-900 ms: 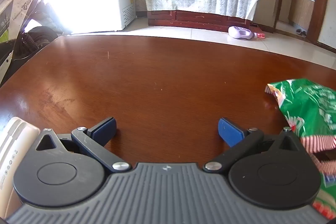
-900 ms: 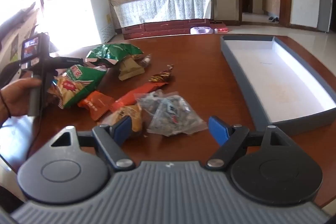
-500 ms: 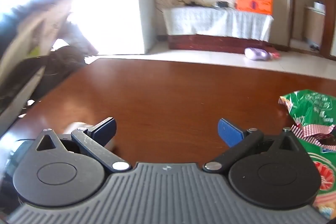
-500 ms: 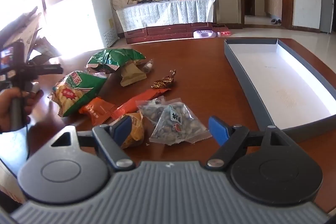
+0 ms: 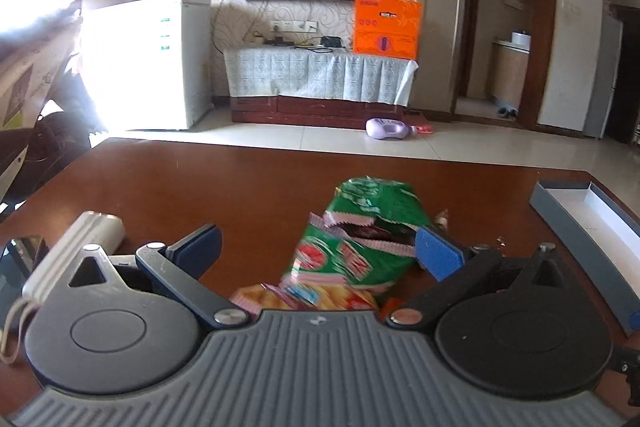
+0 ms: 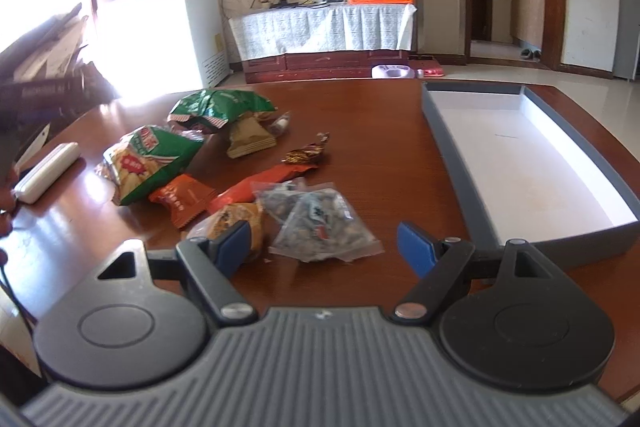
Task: Organize snacks
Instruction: 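Move both tools over the snack pile toward the packets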
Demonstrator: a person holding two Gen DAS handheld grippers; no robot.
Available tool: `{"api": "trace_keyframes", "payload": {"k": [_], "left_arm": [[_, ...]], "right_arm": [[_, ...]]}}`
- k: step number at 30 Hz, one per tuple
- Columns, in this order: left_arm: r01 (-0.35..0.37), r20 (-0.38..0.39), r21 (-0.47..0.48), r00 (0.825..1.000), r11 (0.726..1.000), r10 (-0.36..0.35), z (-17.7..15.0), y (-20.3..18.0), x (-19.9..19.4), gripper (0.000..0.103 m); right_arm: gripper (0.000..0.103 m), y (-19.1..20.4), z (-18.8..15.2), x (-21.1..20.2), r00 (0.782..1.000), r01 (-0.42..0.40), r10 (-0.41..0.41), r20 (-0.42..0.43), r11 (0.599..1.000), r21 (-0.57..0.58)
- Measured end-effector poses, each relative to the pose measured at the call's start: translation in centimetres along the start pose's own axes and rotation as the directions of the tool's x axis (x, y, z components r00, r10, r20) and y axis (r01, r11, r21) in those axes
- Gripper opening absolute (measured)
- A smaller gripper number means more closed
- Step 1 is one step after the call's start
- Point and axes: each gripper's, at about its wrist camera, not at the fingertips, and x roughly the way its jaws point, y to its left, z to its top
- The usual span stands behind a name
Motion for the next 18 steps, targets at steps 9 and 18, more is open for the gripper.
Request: {"api": "trace_keyframes", "payload": {"k": [9, 18], "left_arm": [[0.014, -0.013, 0.087, 1.000, 0.996, -0.013, -3.6, -8.0, -2.5, 0.103], [0.099, -0.064, 0.103, 0.994, 0.990, -0.093, -5.8, -10.4, -1.2, 0.103]], "right_arm": [[0.082, -3.1, -0.4, -2.0, 0.999, 0.015, -0.016, 0.030, 1.000, 0.025], [0.082, -5.6, -0.8, -3.3, 0.997, 0.057, -0.060, 0.050, 0.997, 0.056]]}}
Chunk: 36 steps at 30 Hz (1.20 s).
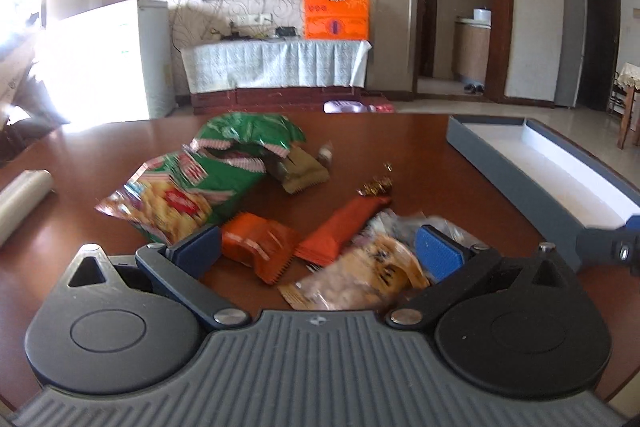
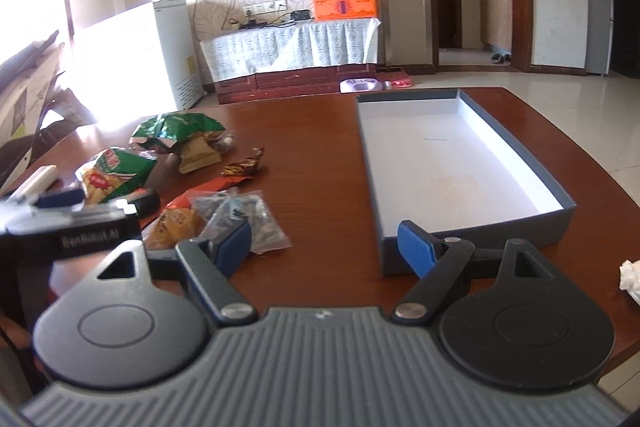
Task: Organize snacks
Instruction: 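Move both tools over the snack pile toward the packets, then grasp the peanut packet with the left tool while the right tool grasps the clear seed bag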
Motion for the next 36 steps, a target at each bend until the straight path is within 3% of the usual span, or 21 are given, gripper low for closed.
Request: {"api": "trace_keyframes", "payload": {"k": [4, 12, 16, 22, 30, 36], "left_arm": [[0.037, -0.008, 0.036, 0.999, 0.999, -0.037, -0.9, -0.7, 0.8, 0.103], [0.070, -0.028, 0.055, 0.997, 0.996, -0.068, -2.0, -0.1, 2.1, 0.103], [0.103, -0.041, 0.022, 0.994, 0.994, -0.102, -2.0, 0.7, 3.1, 0.103], [0.152, -0.005, 0.056, 0.988, 0.987, -0.152, -1.7, -0.4, 3.8, 0.103], [0.176, -0.017, 0.092, 0.984, 0.980, -0.175, -2.2, -1.1, 4.8, 0.103], [0.175, -0.035, 0.055, 0.984, 0.983, -0.173, -2.2, -0.8, 5.6, 0.102]], "right_arm": [[0.082, -0.2, 0.0, 0.3, 1.000, 0.004, -0.004, -0.005, 1.000, 0.011], [0.082, 1.8, -0.4, 0.6, 1.000, 0.008, -0.009, -0.014, 0.996, -0.090], [0.082, 2.0, -0.4, 0.6, 1.000, 0.013, -0.014, -0.015, 0.995, -0.098], [0.082, 1.7, -0.3, 0.5, 1.000, 0.012, -0.013, -0.018, 0.997, -0.081], [0.082, 1.6, -0.3, 0.5, 1.000, 0.012, -0.013, -0.021, 0.998, -0.069], [0.082, 1.6, -0.3, 0.5, 1.000, 0.010, -0.012, -0.020, 0.997, -0.082]]}}
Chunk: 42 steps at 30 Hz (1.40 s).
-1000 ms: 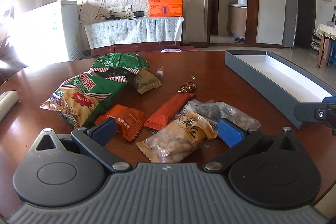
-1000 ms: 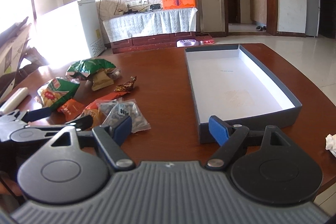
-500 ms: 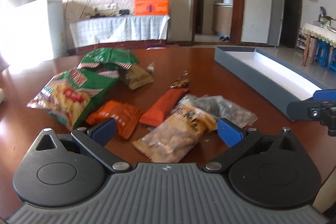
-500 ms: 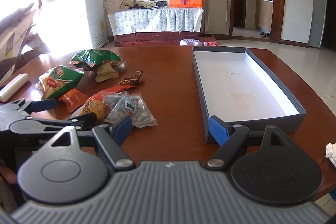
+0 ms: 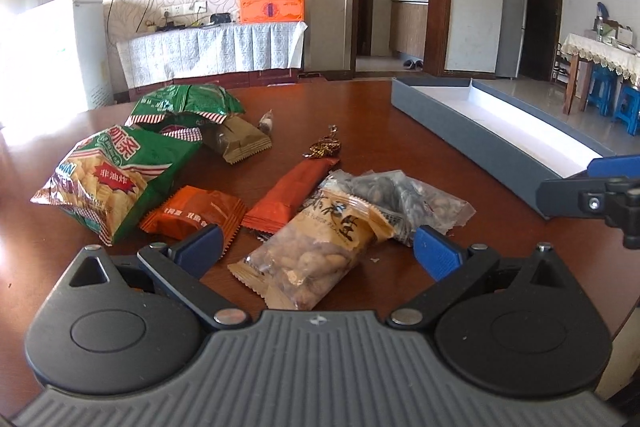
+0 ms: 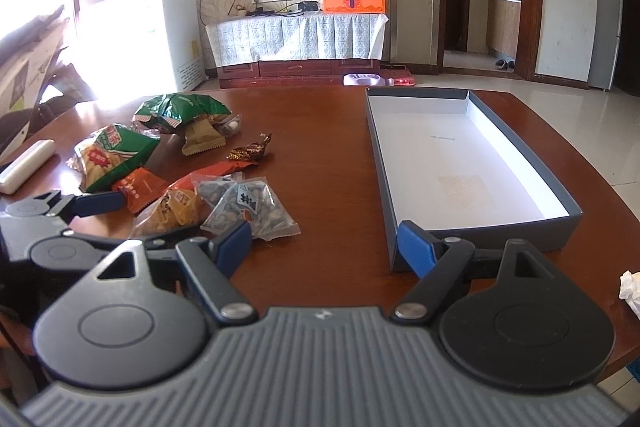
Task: Organize snacks
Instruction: 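Grasp the peanut packet with the left tool while the right tool grasps the clear seed bag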
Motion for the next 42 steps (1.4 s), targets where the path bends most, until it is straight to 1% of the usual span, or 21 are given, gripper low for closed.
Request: {"api": "trace_keyframes", "payload": {"k": [1, 2, 3, 4, 6, 10, 13, 15, 17, 21, 24, 26, 28, 29, 30, 36, 38, 42], "left_arm": [[-0.001, -0.010, -0.004, 1.000, 1.000, 0.001, 0.0, 0.1, 0.3, 0.098], [0.009, -0.027, -0.010, 1.000, 1.000, -0.010, -0.1, 0.2, 0.6, 0.083], [0.015, -0.045, -0.015, 0.999, 1.000, -0.016, -0.2, 0.3, 0.8, 0.076], [0.015, -0.052, -0.016, 0.999, 1.000, -0.016, -0.2, 0.4, 1.0, 0.072], [0.021, -0.052, -0.029, 0.998, 0.999, -0.022, -0.2, 0.5, 1.1, 0.072], [0.020, -0.053, -0.033, 0.998, 0.999, -0.022, -0.2, 0.5, 1.3, 0.071], [0.008, -0.050, -0.021, 0.999, 1.000, -0.009, -0.3, 0.5, 1.2, 0.062], [0.011, -0.051, -0.043, 0.999, 0.999, -0.013, -0.3, 0.9, 1.1, 0.061], [0.012, -0.051, -0.045, 0.999, 0.999, -0.015, -0.4, 1.0, 1.1, 0.061], [0.018, -0.052, -0.066, 0.998, 0.998, -0.021, -0.4, 1.2, 1.1, 0.060], [0.010, -0.054, -0.065, 0.998, 0.998, -0.014, -0.4, 1.3, 1.1, 0.060], [0.009, -0.053, -0.070, 0.999, 0.998, -0.013, -0.5, 1.5, 1.0, 0.060], [0.007, -0.053, -0.062, 0.999, 0.998, -0.010, -0.6, 1.5, 0.9, 0.060], [0.005, -0.052, -0.060, 0.999, 0.998, -0.008, -0.6, 1.5, 0.9, 0.060], [0.005, -0.053, -0.059, 0.999, 0.998, -0.008, -0.6, 1.5, 0.9, 0.060], [-0.001, -0.057, -0.059, 0.998, 0.998, -0.003, -0.8, 1.5, 0.7, 0.060], [-0.002, -0.056, -0.056, 0.998, 0.998, -0.001, -0.9, 1.6, 0.7, 0.060], [-0.005, -0.056, -0.059, 0.998, 0.998, 0.002, -0.9, 1.5, 0.8, 0.061]], "right_arm": [[0.082, 0.0, 0.0, 0.0, 1.000, 0.000, 0.000, 0.001, 1.000, 0.000], [0.082, 0.0, 0.0, 0.0, 1.000, 0.000, 0.000, 0.002, 1.000, 0.002], [0.082, 0.0, 0.0, 0.0, 1.000, 0.000, 0.000, 0.002, 1.000, 0.003], [0.082, 0.0, 0.0, 0.0, 1.000, -0.003, 0.003, 0.002, 1.000, 0.004], [0.082, 0.4, 0.1, 0.2, 1.000, -0.013, 0.013, 0.004, 1.000, -0.014], [0.082, 2.0, 0.7, 1.8, 0.999, -0.044, 0.044, -0.008, 0.994, -0.102], [0.082, 2.9, 1.5, 2.8, 0.997, -0.075, 0.076, 0.001, 0.988, -0.137], [0.082, 3.3, 1.8, 3.6, 0.995, -0.098, 0.096, -0.016, 0.985, -0.142], [0.082, 3.8, 2.0, 4.4, 0.993, -0.117, 0.113, -0.033, 0.982, -0.148], [0.082, 4.7, 2.1, 6.1, 0.990, -0.130, 0.119, -0.071, 0.976, -0.174], [0.082, 5.1, 2.2, 7.8, 0.987, -0.133, 0.115, -0.112, 0.975, -0.175], [0.082, 5.1, 2.4, 8.6, 0.983, -0.149, 0.129, -0.130, 0.976, -0.156], [0.080, 4.9, 2.5, 9.2, 0.979, -0.155, 0.134, -0.155, 0.978, -0.136], [0.071, 4.8, 2.4, 9.5, 0.976, -0.158, 0.135, -0.170, 0.979, -0.130], [0.071, 4.8, 2.3, 9.8, 0.973, -0.164, 0.137, -0.186, 0.977, -0.134], [0.066, 5.4, 2.2, 9.2, 0.975, -0.170, 0.140, -0.171, 0.970, -0.175], [0.062, 5.4, 2.2, 8.9, 0.976, -0.167, 0.137, -0.167, 0.968, -0.186], [0.059, 4.9, 2.3, 8.2, 0.980, -0.149, 0.121, -0.155, 0.971, -0.187]]}}
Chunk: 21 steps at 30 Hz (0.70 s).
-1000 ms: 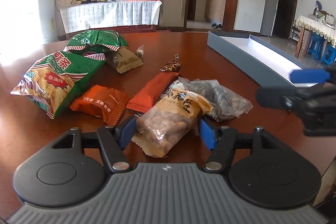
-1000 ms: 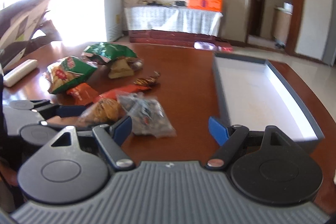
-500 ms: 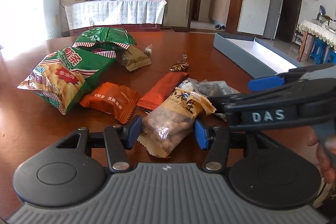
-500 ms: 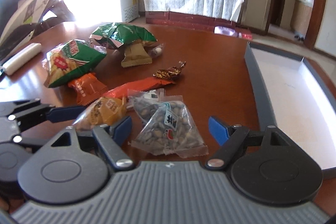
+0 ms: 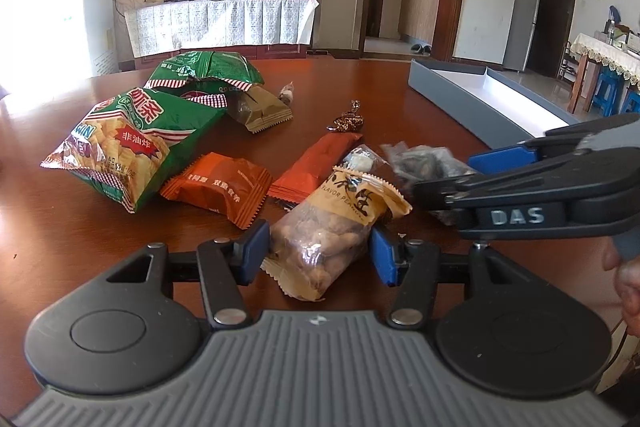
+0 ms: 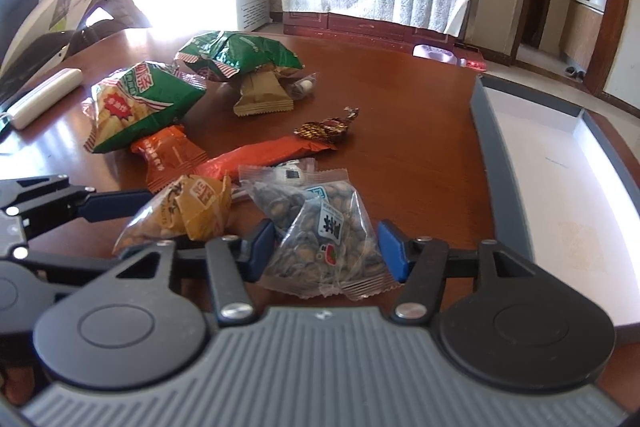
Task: Organize snacks
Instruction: 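Grasp the peanut packet with the left tool while the right tool grasps the clear seed bag, then carry the peanut packet with the left tool while the right tool carries the seed bag into the box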
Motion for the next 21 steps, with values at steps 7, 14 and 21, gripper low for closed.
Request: {"api": "trace_keyframes", "payload": {"k": [7, 14, 21], "left_arm": [[0.003, 0.012, -0.007, 1.000, 1.000, -0.003, 0.1, 0.0, 0.1, 0.056], [0.012, 0.028, 0.013, 1.000, 1.000, -0.013, 0.0, -0.5, -0.6, 0.050], [0.005, 0.062, 0.018, 0.998, 1.000, -0.006, 0.3, -1.1, -1.0, 0.045]], "right_arm": [[0.058, -1.0, -0.1, -2.7, 0.998, 0.003, -0.004, 0.057, 1.000, 0.031], [0.058, -0.5, 0.4, -3.9, 0.996, -0.008, 0.007, 0.091, 1.000, 0.012], [0.058, -0.6, 0.8, -4.6, 0.993, -0.012, 0.011, 0.115, 1.000, 0.014]]}}
